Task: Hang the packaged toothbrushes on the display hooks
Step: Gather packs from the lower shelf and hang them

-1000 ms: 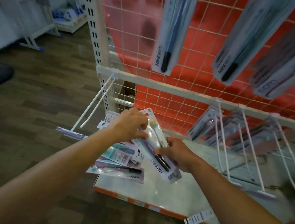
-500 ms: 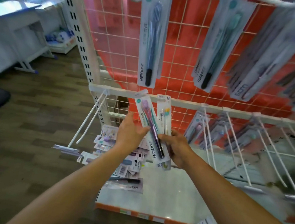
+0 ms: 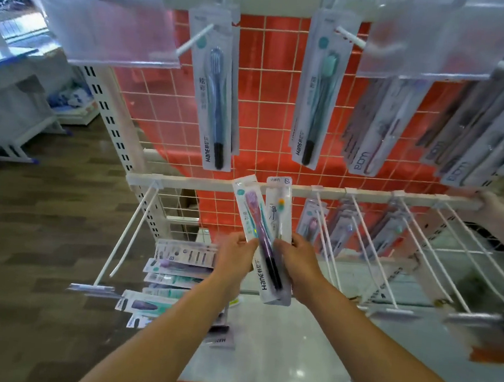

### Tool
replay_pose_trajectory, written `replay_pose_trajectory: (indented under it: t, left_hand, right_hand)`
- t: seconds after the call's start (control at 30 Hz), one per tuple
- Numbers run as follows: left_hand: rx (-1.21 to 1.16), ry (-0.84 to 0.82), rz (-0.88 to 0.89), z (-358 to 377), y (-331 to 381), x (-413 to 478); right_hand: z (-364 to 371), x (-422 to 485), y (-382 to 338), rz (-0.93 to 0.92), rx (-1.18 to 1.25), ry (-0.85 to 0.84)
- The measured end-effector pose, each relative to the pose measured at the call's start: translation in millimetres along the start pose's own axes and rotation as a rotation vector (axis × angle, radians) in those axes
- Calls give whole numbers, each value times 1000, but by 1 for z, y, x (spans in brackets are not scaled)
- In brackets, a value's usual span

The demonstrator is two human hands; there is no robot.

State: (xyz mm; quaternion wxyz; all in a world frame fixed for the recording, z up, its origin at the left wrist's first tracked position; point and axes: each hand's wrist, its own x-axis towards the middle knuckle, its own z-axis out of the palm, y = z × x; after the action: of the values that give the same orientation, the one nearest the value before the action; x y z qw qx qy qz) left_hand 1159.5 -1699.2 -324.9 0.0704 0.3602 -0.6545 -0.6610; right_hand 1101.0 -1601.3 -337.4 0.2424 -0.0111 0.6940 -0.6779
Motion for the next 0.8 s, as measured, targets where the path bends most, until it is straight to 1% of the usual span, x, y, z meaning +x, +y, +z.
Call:
replay_pose_trajectory:
  t: [0.1,0.2,0.3,0.43,0.63,0.8]
  left_hand:
    - [-34,34,42,11,-1,-6]
    - [-68,43,106,19,2,-15]
    - [-120,-7,170,24,10,-25]
    - [-237,-91,236,28,22,-40]
    - [-338,-143,233,50,36,-61]
    - [-400,-210,228,81,49,-78]
  right_hand:
    - [-3,-9,-5,-60,-67,27]
    - [-10,-21,-11,-117,-20,18]
    - [-20,-35,-21,-186,3,1]
    - [-33,-49,-30,-265,-42,-2]
    - [-54,-64,-42,-351,-44,35]
    - [-87,-72,-55,-418,-30,66]
